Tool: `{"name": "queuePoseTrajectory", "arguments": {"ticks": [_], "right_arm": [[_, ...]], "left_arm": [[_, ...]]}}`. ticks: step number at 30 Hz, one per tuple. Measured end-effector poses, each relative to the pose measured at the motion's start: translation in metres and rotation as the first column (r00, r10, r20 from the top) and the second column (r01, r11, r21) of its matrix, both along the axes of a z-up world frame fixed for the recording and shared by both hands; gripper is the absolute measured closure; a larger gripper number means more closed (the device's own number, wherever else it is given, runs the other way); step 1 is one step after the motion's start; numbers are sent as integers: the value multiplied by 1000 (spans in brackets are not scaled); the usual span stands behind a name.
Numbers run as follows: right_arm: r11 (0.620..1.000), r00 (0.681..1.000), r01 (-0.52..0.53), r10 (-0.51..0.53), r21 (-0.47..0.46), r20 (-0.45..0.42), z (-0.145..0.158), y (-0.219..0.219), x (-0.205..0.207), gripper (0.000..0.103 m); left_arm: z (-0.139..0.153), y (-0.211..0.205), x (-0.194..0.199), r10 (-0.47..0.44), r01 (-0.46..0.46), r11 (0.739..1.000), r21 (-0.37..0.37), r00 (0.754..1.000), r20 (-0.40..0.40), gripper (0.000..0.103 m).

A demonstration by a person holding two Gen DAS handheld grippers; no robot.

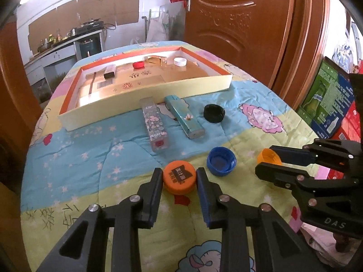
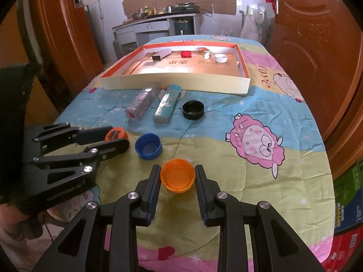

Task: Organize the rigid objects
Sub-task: 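Carry both orange caps into the tray with both tools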

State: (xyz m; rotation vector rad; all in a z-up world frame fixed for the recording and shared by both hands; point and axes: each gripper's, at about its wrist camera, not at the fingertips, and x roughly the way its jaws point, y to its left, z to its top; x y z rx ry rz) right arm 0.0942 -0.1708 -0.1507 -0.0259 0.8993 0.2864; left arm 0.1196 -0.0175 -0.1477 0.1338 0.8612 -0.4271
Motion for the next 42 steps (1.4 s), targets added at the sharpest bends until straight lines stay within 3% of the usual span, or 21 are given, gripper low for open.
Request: {"name": "queuePoseTrajectory", "arguments": {"ticks": [21,42], "right_arm": [[999,997,-34,34,8,73,38,12,20,73],[996,991,-75,69,51,114,61,26,66,73]], "left_arm": [[45,25,6,76,-71,994,-85,995,67,72],[69,46,56,191,-181,977,-115,978,86,72]]}}
